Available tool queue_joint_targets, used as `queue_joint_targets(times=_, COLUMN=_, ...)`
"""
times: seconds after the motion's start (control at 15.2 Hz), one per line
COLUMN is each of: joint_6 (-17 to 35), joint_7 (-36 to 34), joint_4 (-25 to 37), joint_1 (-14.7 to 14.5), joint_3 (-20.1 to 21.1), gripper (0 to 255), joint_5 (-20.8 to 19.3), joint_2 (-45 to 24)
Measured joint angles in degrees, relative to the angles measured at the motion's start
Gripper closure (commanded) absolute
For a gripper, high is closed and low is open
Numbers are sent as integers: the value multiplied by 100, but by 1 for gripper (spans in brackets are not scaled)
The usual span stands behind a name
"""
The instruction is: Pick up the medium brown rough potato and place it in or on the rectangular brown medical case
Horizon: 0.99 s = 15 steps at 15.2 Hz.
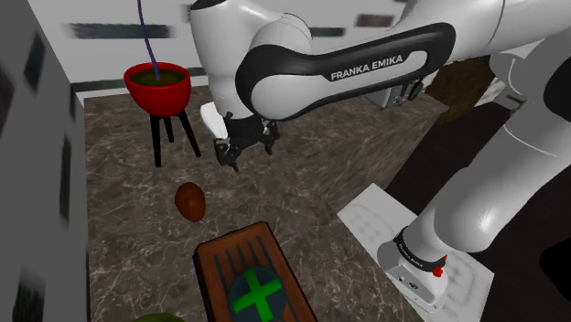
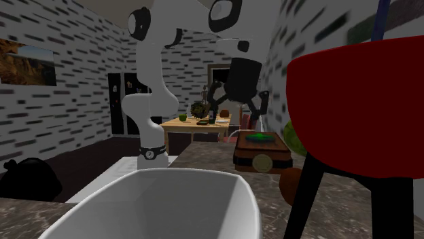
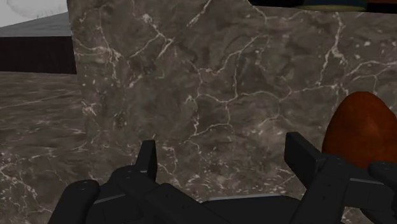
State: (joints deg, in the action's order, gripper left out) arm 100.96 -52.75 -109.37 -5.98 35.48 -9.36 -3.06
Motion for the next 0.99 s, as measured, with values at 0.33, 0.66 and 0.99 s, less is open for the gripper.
queue_joint_targets(times=0.33, joint_6=-357, joint_7=-912, joint_4=1213, joint_1=-552, joint_3=87, gripper=0, joint_5=-751, joint_2=-1453)
queue_joint_targets(times=0.66, joint_6=-879, joint_7=-1486, joint_4=2692, joint_1=-1340, joint_3=-94, gripper=0, joint_5=-1331, joint_2=-2854)
queue_joint_targets(times=0.99, joint_6=-1577, joint_7=-1710, joint_4=4557, joint_1=-2233, joint_3=-369, gripper=0, joint_5=-1709, joint_2=-4218)
